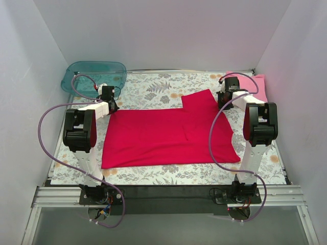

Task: Fold and stack the t-shirts
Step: Fold the tshirt

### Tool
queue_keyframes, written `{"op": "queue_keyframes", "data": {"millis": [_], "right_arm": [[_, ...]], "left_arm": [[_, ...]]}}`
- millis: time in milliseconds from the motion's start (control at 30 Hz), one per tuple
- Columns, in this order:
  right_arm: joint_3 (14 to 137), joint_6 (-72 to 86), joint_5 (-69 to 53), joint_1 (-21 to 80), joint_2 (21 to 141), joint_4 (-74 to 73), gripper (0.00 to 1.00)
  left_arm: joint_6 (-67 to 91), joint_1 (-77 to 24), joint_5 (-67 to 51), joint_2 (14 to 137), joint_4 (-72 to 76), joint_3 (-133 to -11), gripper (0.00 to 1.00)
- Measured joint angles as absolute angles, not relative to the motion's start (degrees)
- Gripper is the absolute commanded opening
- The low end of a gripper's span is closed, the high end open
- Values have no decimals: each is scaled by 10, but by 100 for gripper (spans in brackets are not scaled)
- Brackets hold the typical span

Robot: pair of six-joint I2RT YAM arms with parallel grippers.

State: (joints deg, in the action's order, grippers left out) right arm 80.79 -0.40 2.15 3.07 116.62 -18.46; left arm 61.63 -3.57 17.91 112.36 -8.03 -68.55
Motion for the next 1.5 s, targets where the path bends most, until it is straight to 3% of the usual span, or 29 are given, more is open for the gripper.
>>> {"op": "queue_keyframes", "data": {"millis": [533, 1500], "right_arm": [[813, 13, 13, 26, 1157, -204, 1], [725, 16, -20, -10, 1011, -215, 1]], "left_arm": [[623, -35, 177, 1108, -143, -691, 0], [633, -18, 161, 998, -212, -657, 0]]}}
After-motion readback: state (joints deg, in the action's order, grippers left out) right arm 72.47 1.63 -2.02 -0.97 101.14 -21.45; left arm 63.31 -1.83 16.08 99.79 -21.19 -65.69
